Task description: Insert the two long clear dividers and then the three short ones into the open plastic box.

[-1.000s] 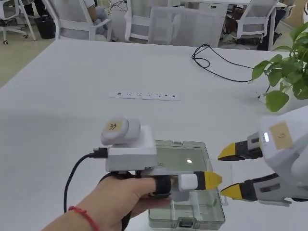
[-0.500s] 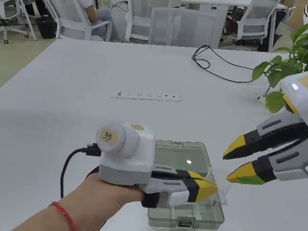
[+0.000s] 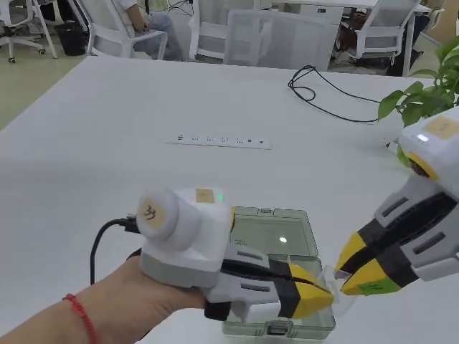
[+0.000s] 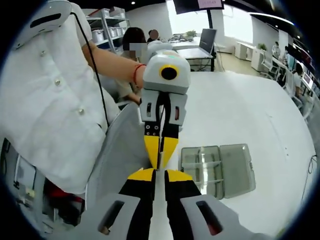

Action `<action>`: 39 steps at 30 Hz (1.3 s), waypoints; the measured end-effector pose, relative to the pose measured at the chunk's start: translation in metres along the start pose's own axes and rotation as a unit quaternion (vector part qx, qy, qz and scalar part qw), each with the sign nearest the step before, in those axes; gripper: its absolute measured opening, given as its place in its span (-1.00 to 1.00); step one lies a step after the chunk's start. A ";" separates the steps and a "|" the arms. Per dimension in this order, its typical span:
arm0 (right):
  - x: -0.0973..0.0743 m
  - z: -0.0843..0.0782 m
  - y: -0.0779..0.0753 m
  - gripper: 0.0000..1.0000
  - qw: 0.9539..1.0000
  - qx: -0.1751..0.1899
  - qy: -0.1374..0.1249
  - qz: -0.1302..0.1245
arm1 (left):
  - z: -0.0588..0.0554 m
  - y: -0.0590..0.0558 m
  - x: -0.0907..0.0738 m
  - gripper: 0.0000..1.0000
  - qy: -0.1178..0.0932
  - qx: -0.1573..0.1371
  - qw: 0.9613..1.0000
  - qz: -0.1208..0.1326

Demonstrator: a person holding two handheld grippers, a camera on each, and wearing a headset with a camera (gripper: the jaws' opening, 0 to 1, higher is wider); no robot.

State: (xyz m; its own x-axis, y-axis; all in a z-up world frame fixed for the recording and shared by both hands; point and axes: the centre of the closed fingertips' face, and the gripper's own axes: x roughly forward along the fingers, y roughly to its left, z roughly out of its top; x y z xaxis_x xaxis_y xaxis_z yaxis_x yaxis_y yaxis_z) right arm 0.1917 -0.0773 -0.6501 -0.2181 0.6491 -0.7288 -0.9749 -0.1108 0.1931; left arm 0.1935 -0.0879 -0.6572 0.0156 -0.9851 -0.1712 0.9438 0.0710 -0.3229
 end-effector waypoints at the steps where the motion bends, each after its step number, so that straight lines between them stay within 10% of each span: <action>1: 0.000 0.000 0.001 -0.84 1.000 0.001 -0.001 0.003 | 0.000 -0.001 0.000 -1.00 0.000 0.000 1.000 -0.001; 27: 0.004 0.001 0.003 -0.94 1.000 0.000 -0.010 0.007 | -0.007 0.000 -0.002 -1.00 0.004 0.011 1.000 0.009; 39: -0.003 -0.008 -0.011 -0.94 1.000 0.005 0.002 -0.020 | -0.011 0.018 -0.020 -0.65 0.009 0.006 0.999 0.050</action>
State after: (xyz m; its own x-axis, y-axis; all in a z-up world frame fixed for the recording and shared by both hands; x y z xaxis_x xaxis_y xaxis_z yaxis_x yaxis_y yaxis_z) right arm 0.2030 -0.0837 -0.6555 -0.1786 0.6505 -0.7382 -0.9825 -0.0774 0.1695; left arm 0.2067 -0.0656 -0.6700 0.1043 -0.9701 -0.2190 0.9415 0.1673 -0.2926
